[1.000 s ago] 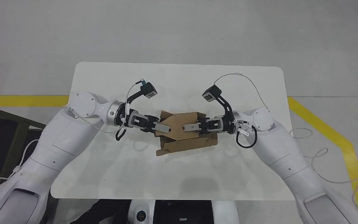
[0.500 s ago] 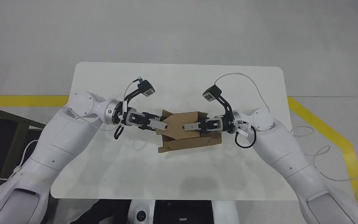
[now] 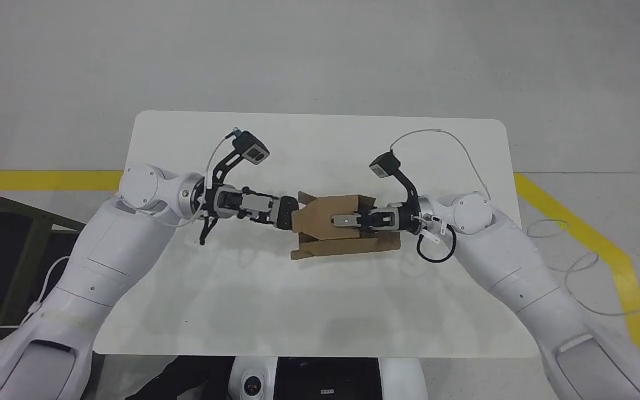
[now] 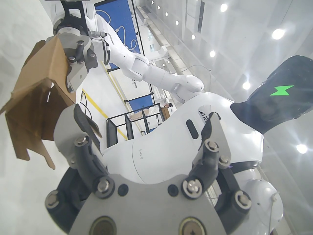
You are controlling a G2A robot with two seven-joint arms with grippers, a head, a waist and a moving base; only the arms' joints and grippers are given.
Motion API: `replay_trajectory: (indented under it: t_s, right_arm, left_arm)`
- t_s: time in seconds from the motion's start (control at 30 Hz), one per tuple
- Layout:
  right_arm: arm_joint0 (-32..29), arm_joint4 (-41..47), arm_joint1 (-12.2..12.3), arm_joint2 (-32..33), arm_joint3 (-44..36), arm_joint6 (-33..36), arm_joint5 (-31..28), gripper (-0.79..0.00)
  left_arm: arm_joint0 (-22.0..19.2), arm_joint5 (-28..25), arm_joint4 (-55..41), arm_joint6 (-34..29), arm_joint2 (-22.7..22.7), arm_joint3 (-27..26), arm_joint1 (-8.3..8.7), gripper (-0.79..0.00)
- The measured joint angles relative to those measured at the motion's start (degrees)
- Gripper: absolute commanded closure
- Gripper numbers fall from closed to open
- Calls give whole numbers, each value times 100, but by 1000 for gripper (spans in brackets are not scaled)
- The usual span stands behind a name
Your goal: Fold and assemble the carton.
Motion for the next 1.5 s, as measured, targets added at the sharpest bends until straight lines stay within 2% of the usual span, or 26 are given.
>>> replay_trajectory:
  t_s: [0.43,1.1,1.5]
  right_arm:
    - [209,79,0,-274,113,-195,-193,0]
    - [311,27,-97,-409,101,-220,-218,0]
    - [322,5,-119,-344,57,-182,-180,0]
  left_arm:
    - [146,-11,84,11,-4,-178,-169,-785]
    - [12,-103,402,103,186,32,-448,-785]
    - [1,-95,491,98,71,106,-527,-785]
